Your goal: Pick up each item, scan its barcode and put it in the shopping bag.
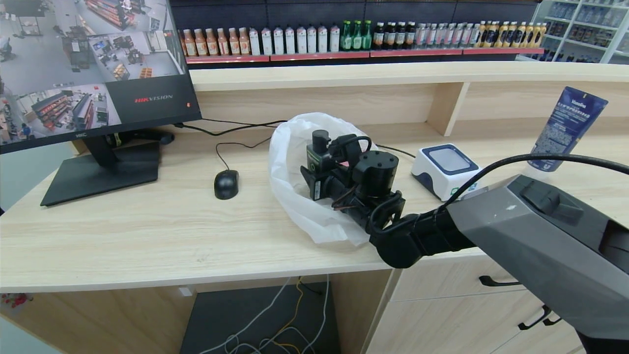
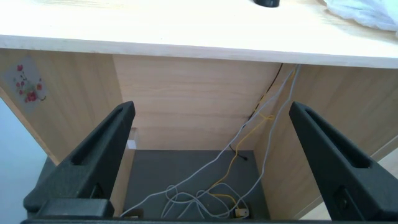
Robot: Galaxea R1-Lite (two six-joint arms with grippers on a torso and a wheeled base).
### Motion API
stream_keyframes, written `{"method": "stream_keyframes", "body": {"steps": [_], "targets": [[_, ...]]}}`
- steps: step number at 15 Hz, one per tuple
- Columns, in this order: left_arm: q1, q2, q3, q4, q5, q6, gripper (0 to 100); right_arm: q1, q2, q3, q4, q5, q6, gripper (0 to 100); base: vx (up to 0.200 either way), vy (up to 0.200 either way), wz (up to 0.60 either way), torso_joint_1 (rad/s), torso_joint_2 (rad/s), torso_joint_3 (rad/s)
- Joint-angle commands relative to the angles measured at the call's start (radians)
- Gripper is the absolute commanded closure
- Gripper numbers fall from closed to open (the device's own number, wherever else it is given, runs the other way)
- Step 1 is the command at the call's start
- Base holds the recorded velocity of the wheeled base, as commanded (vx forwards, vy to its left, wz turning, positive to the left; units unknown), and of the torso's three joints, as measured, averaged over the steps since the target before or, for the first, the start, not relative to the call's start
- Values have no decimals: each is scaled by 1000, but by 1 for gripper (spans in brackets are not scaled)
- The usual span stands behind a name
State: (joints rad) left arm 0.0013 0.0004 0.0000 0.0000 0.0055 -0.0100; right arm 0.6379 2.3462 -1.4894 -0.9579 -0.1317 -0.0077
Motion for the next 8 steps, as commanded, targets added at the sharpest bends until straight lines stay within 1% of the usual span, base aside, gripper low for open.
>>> {"method": "stream_keyframes", "body": {"steps": [1,3,8], "targets": [[0,0,0,0,1,-1,0,2,-1,0,-18,0,0,0,0,0,0,0,0,0],[0,0,0,0,1,-1,0,2,-1,1,-45,0,8,0,0,0,0,0,0,0],[0,0,0,0,1,-1,0,6,-27,4,-62,-2,23,0,0,0,0,0,0,0]]}}
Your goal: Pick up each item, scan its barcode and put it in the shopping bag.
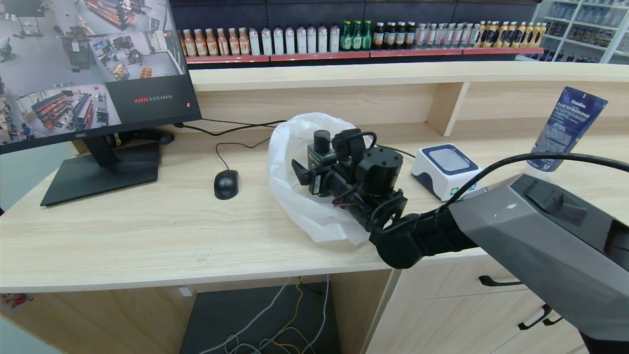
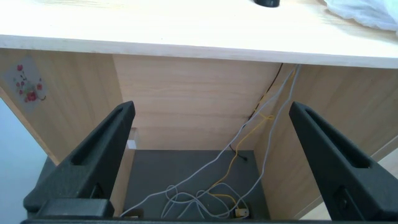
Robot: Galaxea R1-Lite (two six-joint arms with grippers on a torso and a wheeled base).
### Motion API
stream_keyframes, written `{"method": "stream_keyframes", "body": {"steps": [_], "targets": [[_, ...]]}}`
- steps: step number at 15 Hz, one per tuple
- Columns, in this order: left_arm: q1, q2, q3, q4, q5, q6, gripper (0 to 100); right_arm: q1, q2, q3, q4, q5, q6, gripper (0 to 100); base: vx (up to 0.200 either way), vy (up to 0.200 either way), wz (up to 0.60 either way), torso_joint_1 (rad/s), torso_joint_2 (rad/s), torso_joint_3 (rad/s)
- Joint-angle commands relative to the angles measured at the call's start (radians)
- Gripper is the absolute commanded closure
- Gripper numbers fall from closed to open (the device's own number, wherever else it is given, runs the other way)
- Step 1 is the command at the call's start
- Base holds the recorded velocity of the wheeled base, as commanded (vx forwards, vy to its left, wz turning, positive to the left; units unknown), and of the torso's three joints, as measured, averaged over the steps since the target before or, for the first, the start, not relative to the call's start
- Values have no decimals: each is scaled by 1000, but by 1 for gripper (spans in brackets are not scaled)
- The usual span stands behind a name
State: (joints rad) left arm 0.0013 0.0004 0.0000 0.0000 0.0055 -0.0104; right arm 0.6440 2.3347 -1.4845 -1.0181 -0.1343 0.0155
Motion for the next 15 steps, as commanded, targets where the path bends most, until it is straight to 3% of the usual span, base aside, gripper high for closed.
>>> {"method": "stream_keyframes", "body": {"steps": [1,5,15], "targets": [[0,0,0,0,1,0,0,-1,-26,1,0,-4,0,0,0,0,0,0,0,0],[0,0,0,0,1,0,0,-1,-69,24,0,-5,-2,0,0,0,0,0,0,0],[0,0,0,0,1,0,0,0,-291,237,-11,-4,0,0,0,0,0,0,0,0]]}}
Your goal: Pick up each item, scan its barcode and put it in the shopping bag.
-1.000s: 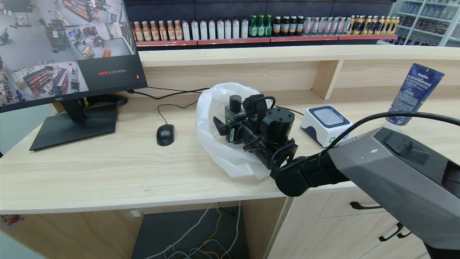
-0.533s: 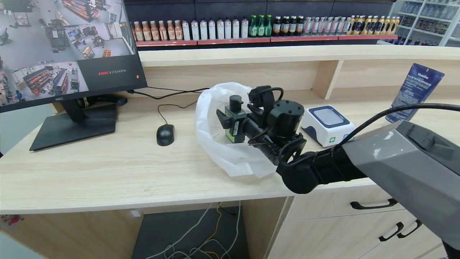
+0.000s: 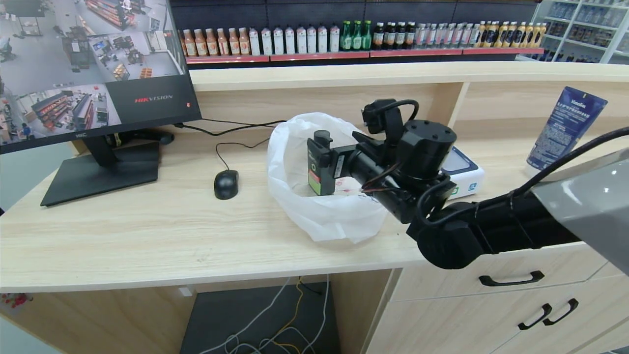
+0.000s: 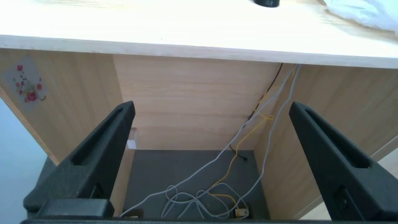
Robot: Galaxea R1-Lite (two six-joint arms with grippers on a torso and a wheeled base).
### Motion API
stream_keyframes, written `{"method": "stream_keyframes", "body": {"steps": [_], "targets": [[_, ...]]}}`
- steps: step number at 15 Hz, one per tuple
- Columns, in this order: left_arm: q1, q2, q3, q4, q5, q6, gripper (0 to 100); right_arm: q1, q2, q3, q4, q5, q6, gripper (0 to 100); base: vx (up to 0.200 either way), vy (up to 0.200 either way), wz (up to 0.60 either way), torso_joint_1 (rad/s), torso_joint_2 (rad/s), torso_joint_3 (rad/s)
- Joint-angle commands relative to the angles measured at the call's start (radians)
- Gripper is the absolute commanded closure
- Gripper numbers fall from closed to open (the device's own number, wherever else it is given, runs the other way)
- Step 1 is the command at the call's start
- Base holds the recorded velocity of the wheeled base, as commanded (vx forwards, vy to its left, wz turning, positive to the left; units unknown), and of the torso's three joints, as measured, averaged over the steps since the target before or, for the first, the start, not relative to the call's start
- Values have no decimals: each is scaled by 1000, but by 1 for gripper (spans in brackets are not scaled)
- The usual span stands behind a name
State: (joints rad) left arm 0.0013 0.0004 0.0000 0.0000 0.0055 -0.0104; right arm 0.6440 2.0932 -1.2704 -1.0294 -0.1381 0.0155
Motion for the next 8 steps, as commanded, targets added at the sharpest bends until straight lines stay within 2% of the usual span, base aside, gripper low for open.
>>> {"method": "stream_keyframes", "body": {"steps": [1,4,8], "targets": [[0,0,0,0,1,0,0,0,-91,72,-14,0,0,0,0,0,0,0,0,0],[0,0,0,0,1,0,0,0,-163,187,-55,0,-2,0,0,0,0,0,0,0],[0,0,0,0,1,0,0,3,-243,445,-253,0,-3,0,0,0,0,0,0,0]]}}
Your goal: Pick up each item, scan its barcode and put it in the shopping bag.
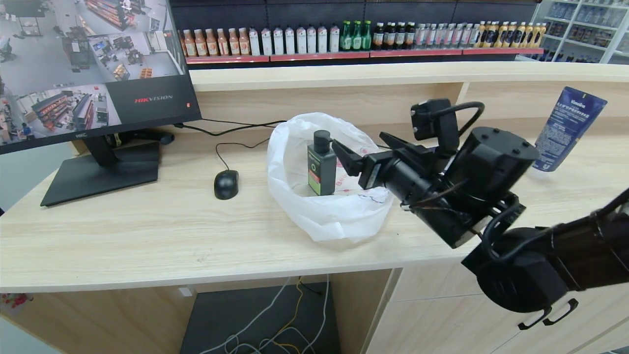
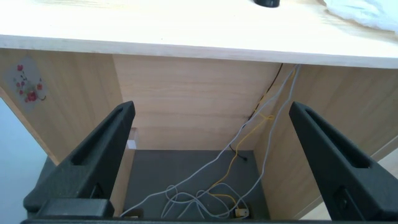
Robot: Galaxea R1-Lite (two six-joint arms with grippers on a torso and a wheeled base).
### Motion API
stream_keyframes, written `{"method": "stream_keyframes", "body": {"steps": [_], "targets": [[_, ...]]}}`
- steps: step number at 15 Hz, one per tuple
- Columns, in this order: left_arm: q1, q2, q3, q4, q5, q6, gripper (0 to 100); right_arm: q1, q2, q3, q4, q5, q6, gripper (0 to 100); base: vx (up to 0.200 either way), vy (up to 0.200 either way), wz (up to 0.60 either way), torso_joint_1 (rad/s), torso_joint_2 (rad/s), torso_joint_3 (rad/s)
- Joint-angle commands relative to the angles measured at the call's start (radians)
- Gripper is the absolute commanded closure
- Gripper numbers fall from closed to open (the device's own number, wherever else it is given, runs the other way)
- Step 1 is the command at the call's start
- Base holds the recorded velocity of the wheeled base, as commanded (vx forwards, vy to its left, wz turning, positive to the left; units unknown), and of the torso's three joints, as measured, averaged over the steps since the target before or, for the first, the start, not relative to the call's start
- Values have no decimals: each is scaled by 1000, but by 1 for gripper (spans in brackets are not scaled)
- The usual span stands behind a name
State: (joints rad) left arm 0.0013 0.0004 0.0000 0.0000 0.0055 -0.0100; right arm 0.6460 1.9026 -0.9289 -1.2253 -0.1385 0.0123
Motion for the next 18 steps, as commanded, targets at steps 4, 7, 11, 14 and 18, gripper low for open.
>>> {"method": "stream_keyframes", "body": {"steps": [4,7,11,14,18], "targets": [[0,0,0,0,1,-1,0,6,-60,282,-295,5,14,0,0,0,0,0,0,0],[0,0,0,0,1,-1,0,8,-76,380,-345,5,26,0,0,0,0,0,0,0],[0,0,0,0,1,-1,0,21,-115,387,-345,7,23,0,0,0,0,0,0,0],[0,0,0,0,1,1,0,20,-146,432,-345,4,21,0,0,0,0,0,0,0],[0,0,0,0,1,5,0,17,-142,427,-345,-1,0,0,0,0,0,0,0,0]]}}
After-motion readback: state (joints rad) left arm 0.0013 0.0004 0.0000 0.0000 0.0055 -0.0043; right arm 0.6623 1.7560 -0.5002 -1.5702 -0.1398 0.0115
